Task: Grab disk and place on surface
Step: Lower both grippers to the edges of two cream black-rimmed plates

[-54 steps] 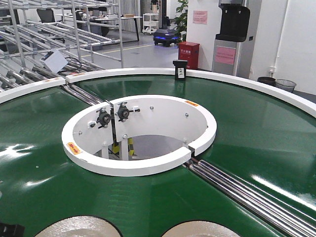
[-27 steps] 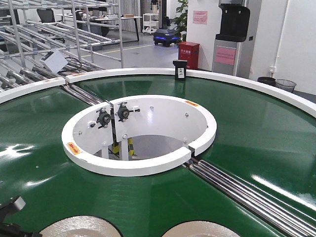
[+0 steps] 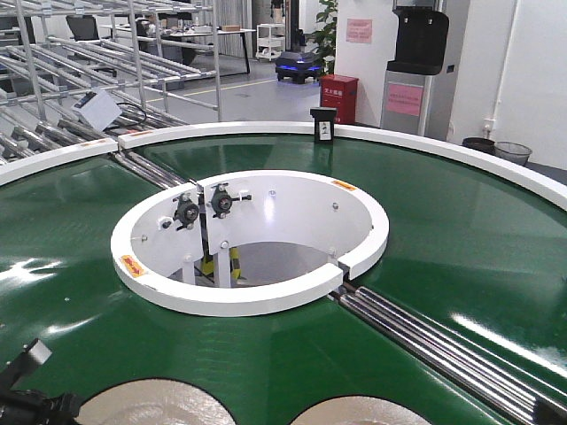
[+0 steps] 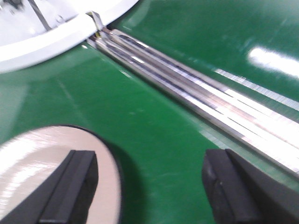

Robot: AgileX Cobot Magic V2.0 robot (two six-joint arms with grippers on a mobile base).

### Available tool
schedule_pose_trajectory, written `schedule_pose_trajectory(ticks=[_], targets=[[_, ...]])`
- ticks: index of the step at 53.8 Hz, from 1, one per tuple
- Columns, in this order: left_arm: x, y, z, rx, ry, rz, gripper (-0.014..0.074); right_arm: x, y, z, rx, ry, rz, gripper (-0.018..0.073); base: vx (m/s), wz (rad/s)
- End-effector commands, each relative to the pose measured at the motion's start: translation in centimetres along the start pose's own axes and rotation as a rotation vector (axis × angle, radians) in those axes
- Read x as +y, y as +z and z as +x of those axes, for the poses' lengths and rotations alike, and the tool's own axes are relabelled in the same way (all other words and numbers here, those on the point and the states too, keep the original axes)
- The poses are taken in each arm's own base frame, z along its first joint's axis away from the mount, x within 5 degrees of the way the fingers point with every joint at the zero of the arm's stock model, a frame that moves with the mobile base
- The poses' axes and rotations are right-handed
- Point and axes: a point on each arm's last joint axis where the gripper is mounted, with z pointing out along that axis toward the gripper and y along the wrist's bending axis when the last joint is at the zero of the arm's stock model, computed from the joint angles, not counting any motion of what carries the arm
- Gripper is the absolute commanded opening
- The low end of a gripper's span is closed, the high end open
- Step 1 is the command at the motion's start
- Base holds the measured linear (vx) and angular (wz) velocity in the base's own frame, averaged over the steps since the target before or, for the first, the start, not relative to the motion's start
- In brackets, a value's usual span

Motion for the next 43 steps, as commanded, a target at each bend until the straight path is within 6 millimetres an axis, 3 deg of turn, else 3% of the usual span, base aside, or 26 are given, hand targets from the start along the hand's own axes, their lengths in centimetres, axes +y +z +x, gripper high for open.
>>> schedule_pose_trajectory(ticks=[1,14,20,33,43], targets=[[-2.8,-2.8,-1.1,-0.125,-0.018,0.085,-0.0009,0.4,0.3,-1.2,-0.011,0.114,-0.033,0.053,0.0,0.0],[-5.9,-7.5,-1.4,-0.328,-0.08,0.128,-0.0007,0.8,5.7,1.0,0.351,0.281,-0.053,0.053,0.0,0.0],[-7.6,-9.2,-1.0,-0.382,-0.05,0.126,-0.0007,1.0,8.2,0.8,0.419,0.278,-0.08,0.053,0.0,0.0],[-10.8,-11.1,-0.4,-0.476,0.002,0.176,-0.0007,2.4,13.0,0.9,0.558,0.287,-0.272,0.053,0.0,0.0],[-11.8,-11.7,-0.5,-0.532,-0.004,0.236,-0.0007,3.0,14.9,1.8,0.589,0.347,-0.369,0.0494,0.0,0.0]])
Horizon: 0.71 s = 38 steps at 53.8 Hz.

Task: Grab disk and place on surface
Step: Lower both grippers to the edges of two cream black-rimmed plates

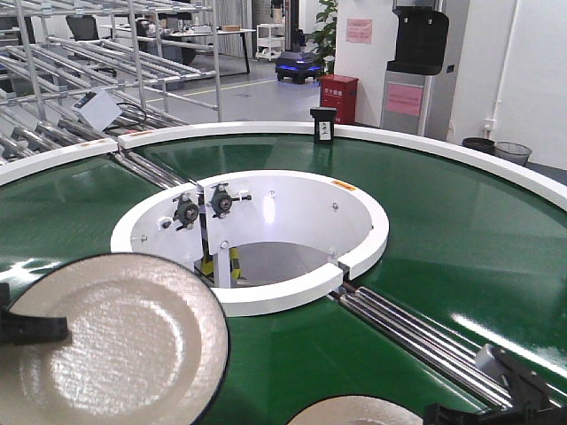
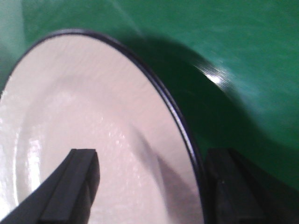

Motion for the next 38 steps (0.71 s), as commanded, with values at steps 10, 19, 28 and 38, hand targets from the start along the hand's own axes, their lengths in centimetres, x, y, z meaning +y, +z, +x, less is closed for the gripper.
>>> schedule_pose_trajectory(ticks=[10,19,28,38], targets=[[-2.9,-1.0,-1.1,-0.111,-0.039,0.155,-0.0007,1.4,0.6,0.0,0.083,-0.036,-0.185,0.0442,0.0,0.0],[-2.9,-1.0,-1.1,-0.112,-0.039,0.155,-0.0007,1.5,0.8,0.5,0.135,-0.052,-0.219,0.0368,0.0,0.0],[-2.9,-1.0,-1.2,-0.115,-0.039,0.152,-0.0007,1.8,0.7,0.6,0.152,-0.044,-0.25,0.0155,0.0,0.0],[-2.3,-1.0,-1.7,-0.174,-0.049,0.091,-0.0007,4.3,-1.8,0.3,0.083,-0.026,-0.408,-0.0011,0.0,0.0]])
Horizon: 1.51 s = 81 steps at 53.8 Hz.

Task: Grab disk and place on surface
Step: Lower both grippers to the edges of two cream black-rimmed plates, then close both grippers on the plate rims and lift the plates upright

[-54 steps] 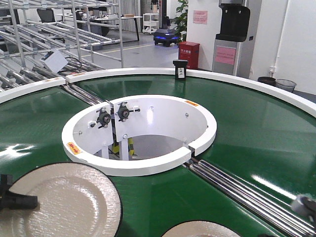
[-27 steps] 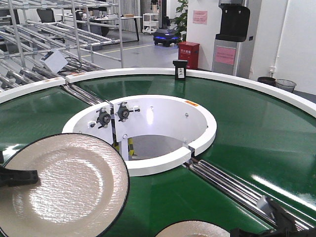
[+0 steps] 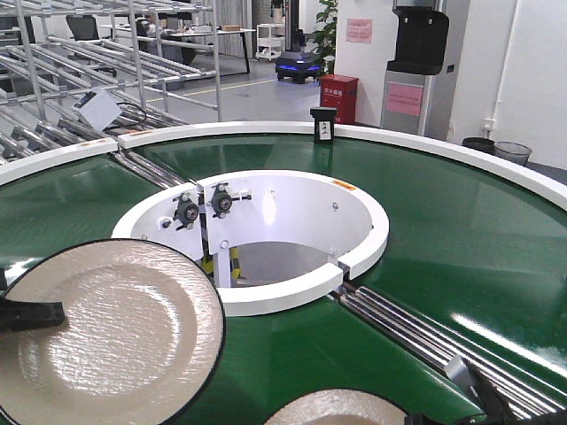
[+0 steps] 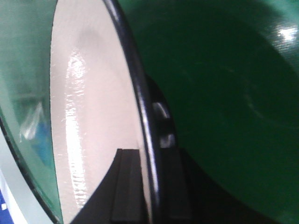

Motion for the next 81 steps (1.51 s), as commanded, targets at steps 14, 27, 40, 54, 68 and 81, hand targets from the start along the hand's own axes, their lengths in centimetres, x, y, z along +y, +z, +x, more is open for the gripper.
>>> schedule_pose_trajectory(ticks=[14,27,40,54,68,81], targets=[[-1.0,-0.9,-1.2,-0.12,-0.08,-0.038,-0.0004,8.6,-7.0,0.1,-0.224,-0.06,-0.25,-0.0008,0.0,0.0],[-1.0,-0.1,-0.3,-0.054,-0.155,-0.09,-0.0004,14.7,-12.5,-0.9,-0.336,-0.095,-0.306,-0.0008,0.0,0.0],[-5.1,3.9,2.5,0.078,-0.145,0.029,-0.0004,19.4,-13.2,-2.6,-0.332,-0.085,-0.394,-0.0008,0.0,0.0],[-8.6,6.4,4.5,0.105,-0.257,0.138,-0.0003,22.6,-14.2,-4.6,-0.354,-0.069,-0.458,-0.0008,0.0,0.0],[-9.2,6.8,5.3,0.143,-0.233,0.146,-0.0001,22.8,-14.4,-4.8,-0.377,-0.075,-0.458,-0.0008,0.0,0.0],[-9.2,6.8,5.3,0.143,-0.232,0.145,-0.0001,22.8,-14.4,-4.8,-0.373,-0.076,-0.46,-0.0008,0.0,0.0]])
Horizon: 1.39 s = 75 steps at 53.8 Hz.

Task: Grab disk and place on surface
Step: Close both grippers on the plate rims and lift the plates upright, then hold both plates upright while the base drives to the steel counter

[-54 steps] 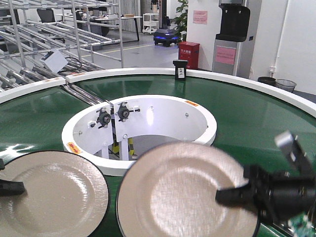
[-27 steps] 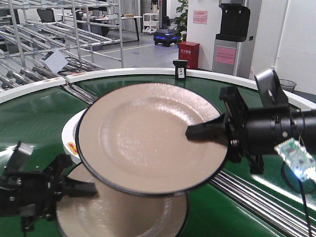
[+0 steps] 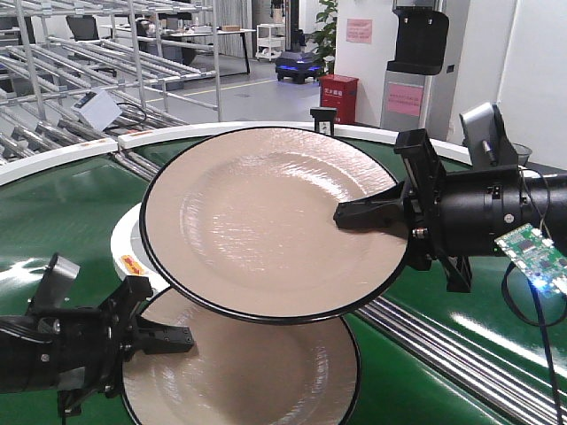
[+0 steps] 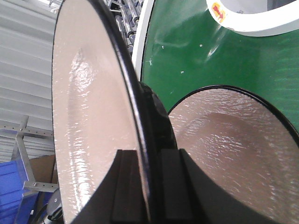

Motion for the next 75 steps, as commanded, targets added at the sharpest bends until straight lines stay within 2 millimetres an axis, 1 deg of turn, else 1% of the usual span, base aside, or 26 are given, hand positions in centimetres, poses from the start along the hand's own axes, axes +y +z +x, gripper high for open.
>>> schedule_pose_trajectory(ticks=[1,50,75], targets=[[-2.47,-1.07,-0.28,-0.036,-0.041,0.115,-0.0001,3.1,-1.63,-0.5,-0.087,0.014,-0.129,-0.0008,0.0,0.0],[-2.44,-1.04,-0.29,-0.036,-0.042,0.114,-0.0001,3.1,-1.63,-0.5,-0.087,0.014,-0.129,-0.0008,-0.01,0.01],[-2.42,-1.04,-0.33,-0.04,-0.042,0.112,-0.0001,3.1,-1.63,-0.5,-0.087,0.014,-0.129,-0.0008,-0.17,0.01]])
